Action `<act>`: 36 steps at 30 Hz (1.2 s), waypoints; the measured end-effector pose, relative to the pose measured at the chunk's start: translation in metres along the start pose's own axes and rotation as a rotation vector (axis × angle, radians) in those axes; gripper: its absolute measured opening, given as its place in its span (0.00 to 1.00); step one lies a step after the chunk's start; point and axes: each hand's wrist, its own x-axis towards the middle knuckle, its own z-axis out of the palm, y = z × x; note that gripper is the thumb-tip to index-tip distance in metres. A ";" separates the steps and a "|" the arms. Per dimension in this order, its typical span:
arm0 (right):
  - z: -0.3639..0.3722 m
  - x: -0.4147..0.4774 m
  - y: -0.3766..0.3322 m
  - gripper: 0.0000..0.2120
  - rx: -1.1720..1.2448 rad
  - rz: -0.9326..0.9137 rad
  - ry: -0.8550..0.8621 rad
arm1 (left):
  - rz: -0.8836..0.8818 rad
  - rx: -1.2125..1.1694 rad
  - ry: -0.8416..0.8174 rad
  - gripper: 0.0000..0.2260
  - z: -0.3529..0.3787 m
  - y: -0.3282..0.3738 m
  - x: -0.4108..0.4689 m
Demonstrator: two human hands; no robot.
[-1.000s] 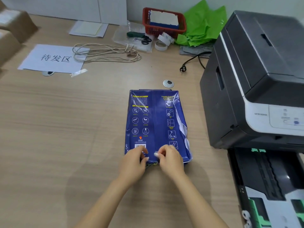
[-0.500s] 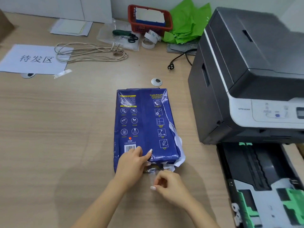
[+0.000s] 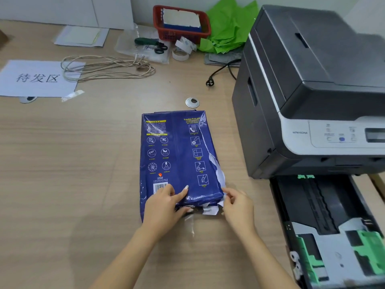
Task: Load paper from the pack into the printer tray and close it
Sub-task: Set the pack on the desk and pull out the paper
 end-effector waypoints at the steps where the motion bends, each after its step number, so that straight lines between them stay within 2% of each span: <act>1: -0.001 0.000 0.000 0.15 0.024 0.005 0.001 | -0.002 -0.009 0.005 0.25 0.001 -0.001 0.000; 4: -0.005 -0.003 -0.003 0.19 0.183 0.041 -0.029 | 0.010 -0.005 0.037 0.25 0.001 -0.001 -0.001; 7: -0.010 -0.005 -0.008 0.23 0.346 0.056 -0.112 | 0.046 0.066 0.088 0.30 0.004 0.001 -0.004; 10: -0.013 -0.004 -0.018 0.18 0.590 0.113 -0.180 | 0.060 0.117 0.142 0.31 0.011 0.002 -0.005; 13: -0.011 0.002 -0.028 0.15 0.727 0.298 -0.226 | 0.051 0.136 0.191 0.28 0.014 0.002 -0.004; 16: -0.008 0.006 -0.030 0.15 0.698 0.430 -0.160 | 0.092 0.180 0.241 0.23 0.016 0.002 -0.004; 20: -0.007 0.008 -0.018 0.17 0.584 0.433 -0.091 | 0.131 0.248 0.308 0.20 0.015 0.003 -0.005; 26: -0.003 0.001 -0.006 0.17 0.418 0.266 -0.124 | 0.000 0.091 0.381 0.25 0.011 -0.001 -0.013; 30: 0.004 -0.005 -0.010 0.16 0.184 0.101 -0.029 | -0.022 0.080 0.335 0.17 0.005 -0.002 -0.015; 36: 0.012 -0.011 -0.017 0.17 0.119 0.026 0.053 | -0.018 0.067 0.293 0.14 0.005 -0.003 -0.015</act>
